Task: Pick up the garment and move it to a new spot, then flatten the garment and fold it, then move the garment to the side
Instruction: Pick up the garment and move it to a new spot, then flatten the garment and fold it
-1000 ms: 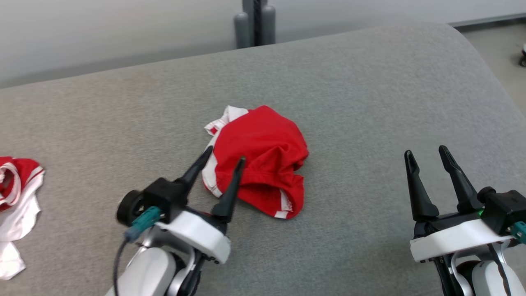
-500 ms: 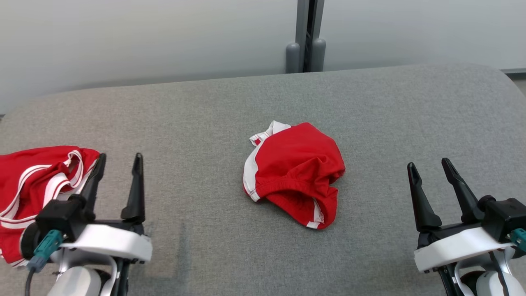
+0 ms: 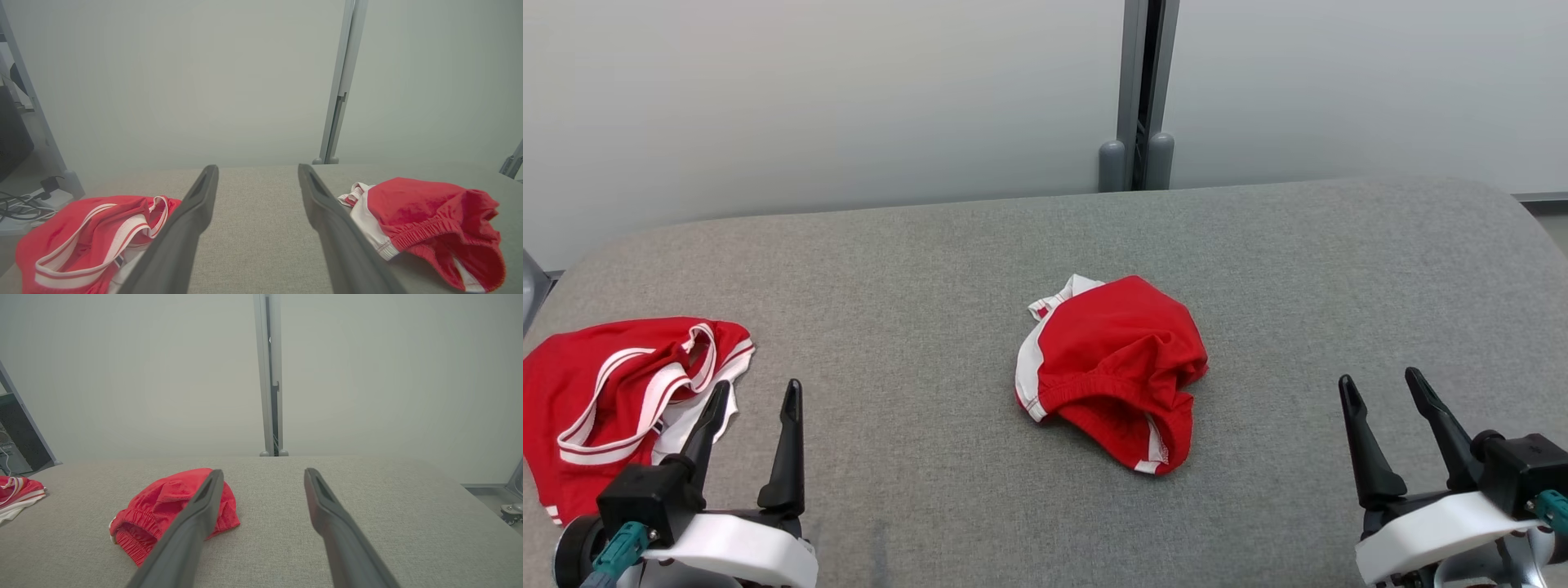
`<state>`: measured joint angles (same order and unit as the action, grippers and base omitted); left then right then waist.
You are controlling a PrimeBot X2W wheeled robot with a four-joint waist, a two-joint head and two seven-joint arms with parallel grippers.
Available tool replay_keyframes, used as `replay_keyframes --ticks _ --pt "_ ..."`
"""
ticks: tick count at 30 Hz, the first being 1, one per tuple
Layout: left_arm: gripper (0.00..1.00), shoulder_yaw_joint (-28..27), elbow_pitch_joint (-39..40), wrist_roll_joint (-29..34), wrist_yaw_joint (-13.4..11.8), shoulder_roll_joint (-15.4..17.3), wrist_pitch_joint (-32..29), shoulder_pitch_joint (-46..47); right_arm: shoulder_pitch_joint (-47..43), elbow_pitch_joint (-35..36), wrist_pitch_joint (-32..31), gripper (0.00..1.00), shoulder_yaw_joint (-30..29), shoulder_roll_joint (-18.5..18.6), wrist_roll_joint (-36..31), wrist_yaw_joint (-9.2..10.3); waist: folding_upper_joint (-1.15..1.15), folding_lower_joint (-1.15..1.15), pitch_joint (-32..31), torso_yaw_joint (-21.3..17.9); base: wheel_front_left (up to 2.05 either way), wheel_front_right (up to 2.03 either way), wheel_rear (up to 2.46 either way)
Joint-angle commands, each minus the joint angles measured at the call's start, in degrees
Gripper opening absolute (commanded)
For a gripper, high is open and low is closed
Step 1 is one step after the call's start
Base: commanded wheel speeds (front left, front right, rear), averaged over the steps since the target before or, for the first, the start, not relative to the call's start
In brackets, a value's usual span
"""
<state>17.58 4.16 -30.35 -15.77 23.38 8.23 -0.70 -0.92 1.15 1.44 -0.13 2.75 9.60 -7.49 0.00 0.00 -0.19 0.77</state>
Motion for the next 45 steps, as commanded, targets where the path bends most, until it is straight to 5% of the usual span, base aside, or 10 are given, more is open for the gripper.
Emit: replay_keyframes --ticks 1,35,45 --pt "1.0 -0.1 0.4 -0.1 -0.3 0.5 -0.2 -0.5 -0.7 0.5 -0.3 1.0 -0.4 0.3 -0.3 -0.01 0.0 0.0 -0.5 -0.2 0.0 0.0 0.0" --pt "1.0 0.7 2.0 -0.7 -1.0 1.8 -1.7 -0.7 -2.8 2.0 -0.7 1.0 -0.8 0.3 0.5 -0.01 0.0 0.0 -1.2 0.3 0.0 0.0 0.0" --pt "1.0 0.0 2.3 -1.1 0.5 1.5 0.0 3.6 -0.6 2.6 -1.9 1.0 8.0 0.2 0.6 -0.01 0.0 0.0 3.5 5.1 0.0 0.0 0.0"
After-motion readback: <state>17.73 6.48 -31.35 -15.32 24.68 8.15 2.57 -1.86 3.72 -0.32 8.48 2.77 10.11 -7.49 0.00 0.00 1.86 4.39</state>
